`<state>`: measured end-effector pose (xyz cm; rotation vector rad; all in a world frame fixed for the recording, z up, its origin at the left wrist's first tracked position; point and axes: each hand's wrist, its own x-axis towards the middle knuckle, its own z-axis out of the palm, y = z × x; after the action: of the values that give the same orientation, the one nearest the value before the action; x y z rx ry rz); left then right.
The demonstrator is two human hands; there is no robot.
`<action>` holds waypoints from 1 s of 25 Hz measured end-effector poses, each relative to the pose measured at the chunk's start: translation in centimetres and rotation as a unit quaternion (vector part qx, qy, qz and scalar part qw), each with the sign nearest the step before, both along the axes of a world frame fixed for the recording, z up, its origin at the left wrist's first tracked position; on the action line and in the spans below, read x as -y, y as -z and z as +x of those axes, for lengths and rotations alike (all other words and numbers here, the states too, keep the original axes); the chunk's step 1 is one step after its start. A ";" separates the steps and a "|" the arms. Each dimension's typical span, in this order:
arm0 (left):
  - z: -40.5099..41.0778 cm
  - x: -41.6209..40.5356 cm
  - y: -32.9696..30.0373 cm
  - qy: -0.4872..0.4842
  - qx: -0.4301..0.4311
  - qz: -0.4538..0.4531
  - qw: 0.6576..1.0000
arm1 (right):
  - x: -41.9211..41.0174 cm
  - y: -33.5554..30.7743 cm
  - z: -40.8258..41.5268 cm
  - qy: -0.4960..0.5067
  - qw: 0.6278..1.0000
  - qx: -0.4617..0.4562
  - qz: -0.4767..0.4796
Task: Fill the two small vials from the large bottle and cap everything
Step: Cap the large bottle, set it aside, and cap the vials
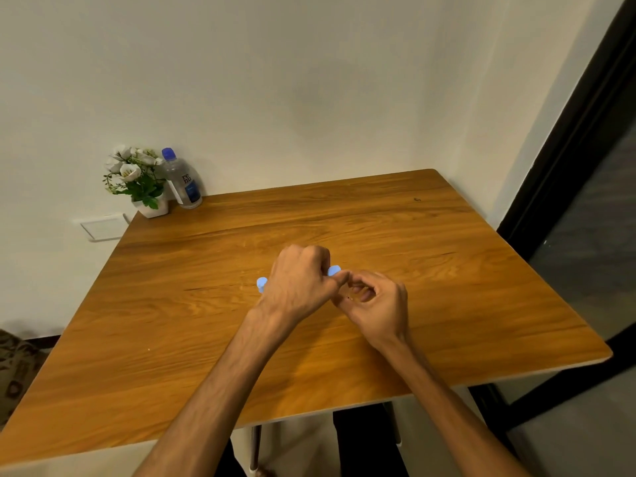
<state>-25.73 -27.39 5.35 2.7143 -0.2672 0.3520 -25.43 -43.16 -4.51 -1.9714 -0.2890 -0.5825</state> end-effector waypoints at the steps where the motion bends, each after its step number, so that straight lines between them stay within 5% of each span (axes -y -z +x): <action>1: -0.2 0.1 0.1 -0.009 0.003 -0.005 1.000 | -0.1 0.0 -0.2 0.012 1.000 0.007 -0.006; 7: -1.1 0.4 0.0 -0.029 -0.001 -0.017 0.999 | -0.6 0.8 -1.2 0.040 0.999 0.007 0.023; 15: -1.9 -0.5 0.7 0.142 -0.045 -0.007 0.989 | -0.7 2.6 -1.2 -0.008 0.992 -0.074 0.104; 19: -1.7 0.1 1.6 0.158 -0.002 -0.057 0.986 | -0.7 1.9 -1.4 -0.002 0.990 -0.094 0.104; 22: -1.2 0.6 1.7 0.074 0.015 0.041 0.996 | -0.4 1.6 -1.5 -0.021 0.989 -0.102 0.102; 25: -1.1 0.9 1.3 0.162 -0.011 0.023 0.986 | 0.1 1.9 -1.4 -0.031 0.989 -0.110 0.091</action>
<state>-26.86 -28.33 4.08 2.6560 -0.7066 0.2247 -26.80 -43.23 -6.37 -1.8225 -0.1540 -0.3350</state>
